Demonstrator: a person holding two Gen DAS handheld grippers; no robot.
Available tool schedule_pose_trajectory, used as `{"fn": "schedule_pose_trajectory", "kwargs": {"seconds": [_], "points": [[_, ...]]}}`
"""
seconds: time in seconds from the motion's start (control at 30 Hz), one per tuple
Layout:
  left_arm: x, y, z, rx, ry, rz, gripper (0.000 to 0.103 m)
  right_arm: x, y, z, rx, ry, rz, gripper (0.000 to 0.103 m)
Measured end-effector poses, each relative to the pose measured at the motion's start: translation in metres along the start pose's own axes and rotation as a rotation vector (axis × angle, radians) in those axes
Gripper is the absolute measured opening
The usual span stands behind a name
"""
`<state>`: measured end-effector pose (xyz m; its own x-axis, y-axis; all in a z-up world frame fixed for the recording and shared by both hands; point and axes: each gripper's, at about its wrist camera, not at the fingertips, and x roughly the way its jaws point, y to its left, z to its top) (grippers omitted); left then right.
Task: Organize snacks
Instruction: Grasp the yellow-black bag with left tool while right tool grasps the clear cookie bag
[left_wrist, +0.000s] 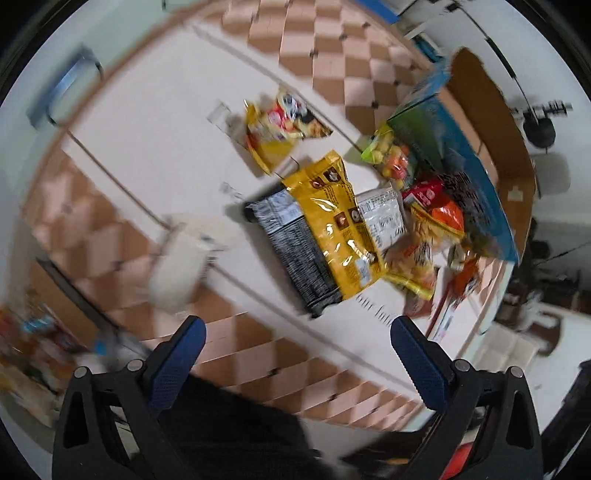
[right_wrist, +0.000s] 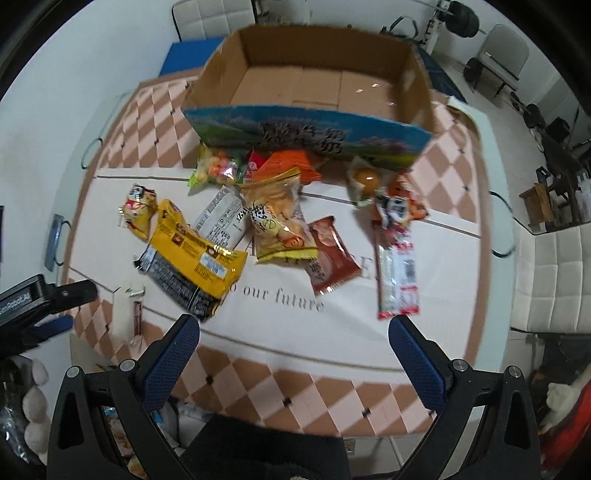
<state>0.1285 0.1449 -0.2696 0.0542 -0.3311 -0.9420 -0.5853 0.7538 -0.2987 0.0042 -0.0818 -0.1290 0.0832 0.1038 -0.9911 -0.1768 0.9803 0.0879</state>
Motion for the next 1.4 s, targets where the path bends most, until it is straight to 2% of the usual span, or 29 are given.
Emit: {"fn": "schedule_pose_trajectory", "kwargs": {"seconds": [0.17,0.27,0.4,0.53,0.63,0.7,0.87,0.93,1.0,1.1,1.13,1.17,1.2,1.27,1.4], "points": [[0.056,-0.002,0.038,-0.125,0.120,-0.116,0.102,0.040,-0.001,0.030,0.040,0.032,-0.029,0.103],[0.087,-0.003,0.056,-0.202,0.177,-0.152,0.102,0.053,-0.007,0.042,0.075,0.044,-0.035,0.103],[0.117,-0.006,0.065,-0.251,0.202,-0.101,0.102,0.060,-0.016,0.047,0.105,0.046,-0.039,0.103],[0.122,-0.014,0.066,-0.237,0.152,-0.025,0.102,0.069,-0.024,0.047,0.129,0.058,-0.033,0.103],[0.119,-0.029,0.067,-0.143,0.108,0.044,0.096,0.074,-0.025,0.049,0.126,0.063,-0.023,0.103],[0.113,-0.043,0.065,0.005,0.078,0.108,0.089,0.078,-0.023,0.052,0.120,0.064,-0.006,0.103],[0.105,-0.061,0.051,0.386,0.030,0.300,0.089,0.096,-0.010,0.065,0.089,0.070,0.023,0.102],[0.104,-0.062,0.043,0.495,0.010,0.378,0.089,0.110,-0.002,0.073,0.065,0.086,0.027,0.101],[0.104,-0.061,0.039,0.559,0.002,0.404,0.089,0.126,0.006,0.079,0.049,0.114,0.035,0.098],[0.103,-0.058,0.038,0.564,0.001,0.406,0.089,0.146,0.015,0.085,0.033,0.156,0.057,0.081],[0.103,-0.057,0.038,0.558,0.000,0.405,0.090,0.154,0.018,0.086,0.027,0.176,0.036,0.068],[0.104,-0.055,0.037,0.548,-0.001,0.405,0.091,0.158,0.017,0.086,0.035,0.193,0.020,0.061],[0.110,-0.047,0.036,0.539,-0.002,0.402,0.091,0.158,0.013,0.085,0.063,0.191,0.031,0.060],[0.110,-0.041,0.038,0.504,0.007,0.381,0.092,0.154,0.005,0.082,0.088,0.203,0.038,0.048],[0.117,-0.016,0.055,0.388,0.048,0.309,0.093,0.149,-0.019,0.059,0.141,0.299,0.090,0.044]]}}
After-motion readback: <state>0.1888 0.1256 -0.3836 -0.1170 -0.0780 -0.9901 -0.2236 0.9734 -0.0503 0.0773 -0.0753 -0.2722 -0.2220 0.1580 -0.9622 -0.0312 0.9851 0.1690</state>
